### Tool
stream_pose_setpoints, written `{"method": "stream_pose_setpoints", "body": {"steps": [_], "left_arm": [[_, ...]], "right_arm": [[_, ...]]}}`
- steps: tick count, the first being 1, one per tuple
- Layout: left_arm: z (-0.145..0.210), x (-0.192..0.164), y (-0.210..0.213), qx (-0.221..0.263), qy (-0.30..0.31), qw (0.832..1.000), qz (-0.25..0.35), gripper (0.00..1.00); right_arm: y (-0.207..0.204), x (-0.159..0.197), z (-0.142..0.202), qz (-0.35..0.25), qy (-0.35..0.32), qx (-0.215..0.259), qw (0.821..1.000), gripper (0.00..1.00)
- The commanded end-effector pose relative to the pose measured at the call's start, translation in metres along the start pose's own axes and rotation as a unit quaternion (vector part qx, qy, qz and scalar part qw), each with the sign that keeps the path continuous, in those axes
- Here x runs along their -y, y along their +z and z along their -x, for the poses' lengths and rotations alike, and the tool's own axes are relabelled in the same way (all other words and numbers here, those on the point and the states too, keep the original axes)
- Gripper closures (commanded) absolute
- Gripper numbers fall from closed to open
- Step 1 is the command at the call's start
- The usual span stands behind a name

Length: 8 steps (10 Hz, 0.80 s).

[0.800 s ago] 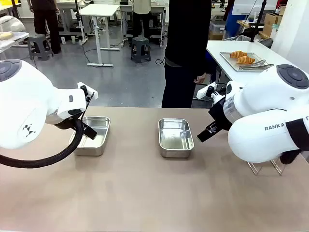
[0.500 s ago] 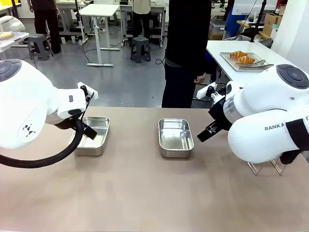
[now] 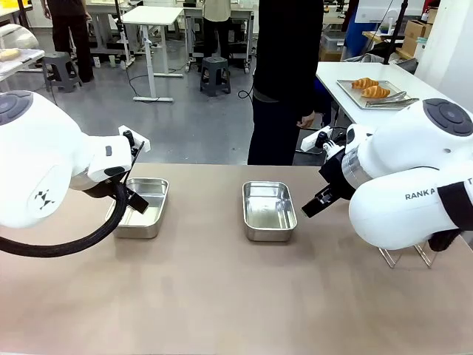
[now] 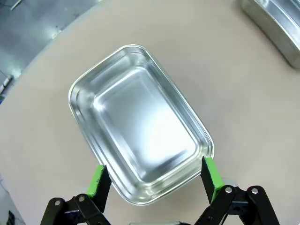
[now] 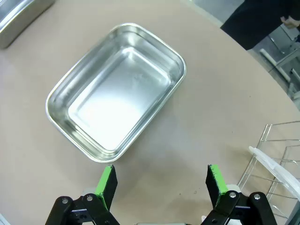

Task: Place the bread in airtight containers.
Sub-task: Lift both Airtight Container.

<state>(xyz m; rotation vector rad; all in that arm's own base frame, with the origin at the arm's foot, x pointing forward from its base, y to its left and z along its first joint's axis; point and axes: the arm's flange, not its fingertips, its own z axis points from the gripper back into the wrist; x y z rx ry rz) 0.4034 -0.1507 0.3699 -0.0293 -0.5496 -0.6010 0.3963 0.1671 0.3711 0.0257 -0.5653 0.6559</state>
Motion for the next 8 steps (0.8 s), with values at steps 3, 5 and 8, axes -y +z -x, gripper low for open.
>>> {"method": "stream_pose_setpoints", "body": {"steps": [3,5,8], "left_arm": [[-0.019,-0.016,0.024,0.024,-0.003,1.0,0.009,0.0],[-0.05,-0.052,0.074,0.041,0.005,0.998,0.049,0.0],[-0.051,-0.129,0.139,0.08,-0.028,0.987,0.134,0.0]], "right_arm": [[0.028,0.018,-0.027,0.008,-0.012,0.022,1.0,0.0],[0.079,0.055,-0.065,-0.013,-0.04,0.038,0.998,0.0],[0.151,0.126,-0.051,-0.082,-0.052,0.094,0.991,0.0]]}}
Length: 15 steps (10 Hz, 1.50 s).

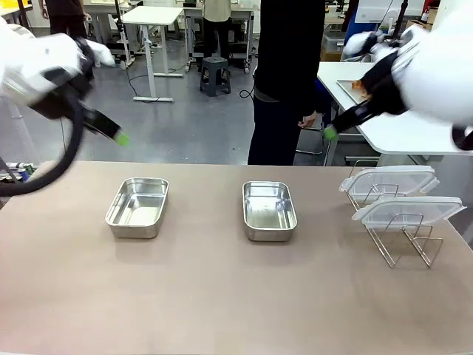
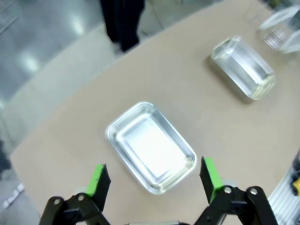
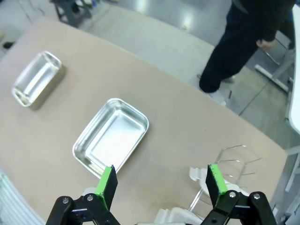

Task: Place the bread in airtight containers.
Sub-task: Lift both Airtight Container.

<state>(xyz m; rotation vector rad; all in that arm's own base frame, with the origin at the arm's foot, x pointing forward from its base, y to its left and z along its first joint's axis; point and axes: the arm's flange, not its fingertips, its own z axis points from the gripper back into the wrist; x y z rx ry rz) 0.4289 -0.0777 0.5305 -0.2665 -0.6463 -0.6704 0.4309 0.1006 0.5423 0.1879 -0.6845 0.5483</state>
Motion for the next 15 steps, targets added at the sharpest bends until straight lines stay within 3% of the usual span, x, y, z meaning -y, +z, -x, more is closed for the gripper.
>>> {"method": "stream_pose_setpoints", "body": {"steps": [1,3,5,8,11,15], "left_arm": [[0.018,-0.071,0.029,0.017,-0.012,0.997,0.076,0.0],[0.063,-0.126,0.06,0.065,-0.019,0.992,0.107,0.0],[0.123,-0.164,0.09,0.128,0.017,0.985,0.115,0.0],[0.172,-0.168,0.094,0.164,-0.02,0.979,0.117,0.0],[0.172,-0.147,0.091,0.167,-0.062,0.974,0.14,0.0],[0.172,-0.15,0.089,0.152,-0.042,0.978,0.134,0.0]], "right_arm": [[0.04,0.059,0.029,-0.084,0.023,0.039,0.995,0.0],[0.08,0.122,0.083,-0.153,0.048,0.097,0.982,0.0],[0.098,0.165,0.153,-0.186,0.053,0.15,0.97,0.0],[0.098,0.188,0.22,-0.207,0.063,0.202,0.955,0.0],[0.092,0.192,0.228,-0.209,0.057,0.204,0.955,0.0],[0.099,0.19,0.238,-0.209,0.054,0.203,0.955,0.0]]}}
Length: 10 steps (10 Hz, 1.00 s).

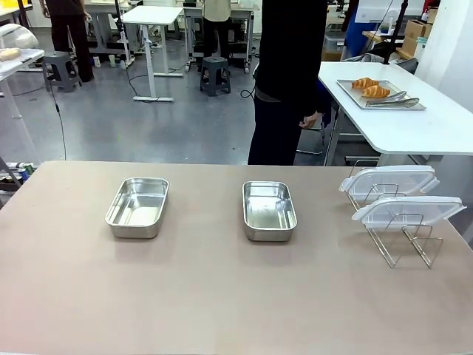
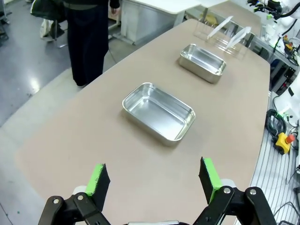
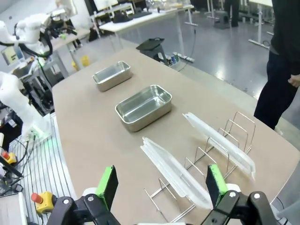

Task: Place the bread in airtight containers.
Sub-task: Lift both Airtight Container.

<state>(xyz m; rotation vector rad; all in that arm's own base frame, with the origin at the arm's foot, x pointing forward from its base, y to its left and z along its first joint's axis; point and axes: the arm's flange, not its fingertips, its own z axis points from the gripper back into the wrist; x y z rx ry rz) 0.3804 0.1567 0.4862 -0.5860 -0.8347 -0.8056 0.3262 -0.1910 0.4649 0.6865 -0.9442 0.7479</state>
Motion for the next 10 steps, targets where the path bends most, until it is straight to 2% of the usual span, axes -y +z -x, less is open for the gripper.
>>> {"method": "stream_pose_setpoints", "body": {"steps": [1,10], "left_arm": [[0.0,-0.002,0.0006,0.016,-0.003,1.0,0.004,0.0],[0.0,-0.002,0.0006,0.016,-0.003,1.0,0.004,0.0]], "right_arm": [[0.0021,0.0007,-0.002,0.002,0.016,0.01,1.0,0.0],[0.0021,0.0007,-0.002,0.002,0.016,0.01,1.0,0.0]]}}
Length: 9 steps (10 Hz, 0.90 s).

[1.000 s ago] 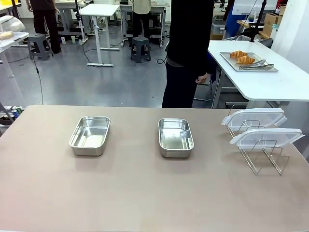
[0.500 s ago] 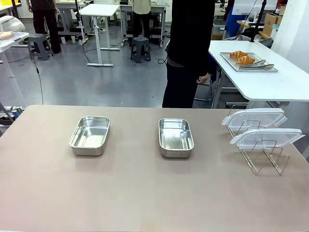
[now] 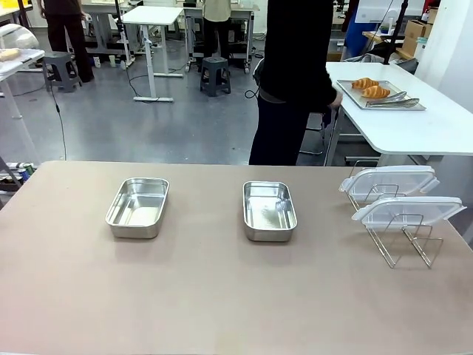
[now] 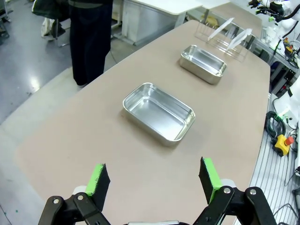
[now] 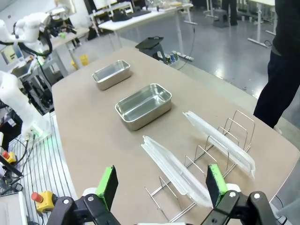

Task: Place the bread in airtight containers.
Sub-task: Lift both Airtight Container.

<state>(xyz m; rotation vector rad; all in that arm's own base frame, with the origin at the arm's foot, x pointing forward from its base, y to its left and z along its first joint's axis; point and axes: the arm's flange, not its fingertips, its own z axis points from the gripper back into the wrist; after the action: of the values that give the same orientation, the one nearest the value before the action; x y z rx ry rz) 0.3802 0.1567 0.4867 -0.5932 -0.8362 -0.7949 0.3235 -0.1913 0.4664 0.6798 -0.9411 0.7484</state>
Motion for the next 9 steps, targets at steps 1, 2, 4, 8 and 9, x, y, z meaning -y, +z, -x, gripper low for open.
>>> {"method": "stream_pose_setpoints", "body": {"steps": [1,2,4,8,9], "left_arm": [[0.0002,-0.0022,0.0003,0.013,-0.009,1.0,0.003,0.0],[0.0002,-0.0022,0.0003,0.013,-0.009,1.0,0.003,0.0],[0.0002,-0.0022,0.0003,0.013,-0.009,1.0,0.003,0.0],[0.0002,-0.0022,0.0003,0.013,-0.009,1.0,0.003,0.0],[0.0002,-0.0022,0.0003,0.013,-0.009,1.0,0.003,0.0]], "right_arm": [[0.0,0.003,-0.0018,0.0,0.015,0.013,1.0,0.0],[0.0,0.003,-0.0018,0.0,0.015,0.013,1.0,0.0],[0.0,0.003,-0.0018,0.0,0.015,0.013,1.0,0.0],[0.0,0.003,-0.0018,0.0,0.015,0.013,1.0,0.0],[0.0,0.003,-0.0018,0.0,0.015,0.013,1.0,0.0]]}}
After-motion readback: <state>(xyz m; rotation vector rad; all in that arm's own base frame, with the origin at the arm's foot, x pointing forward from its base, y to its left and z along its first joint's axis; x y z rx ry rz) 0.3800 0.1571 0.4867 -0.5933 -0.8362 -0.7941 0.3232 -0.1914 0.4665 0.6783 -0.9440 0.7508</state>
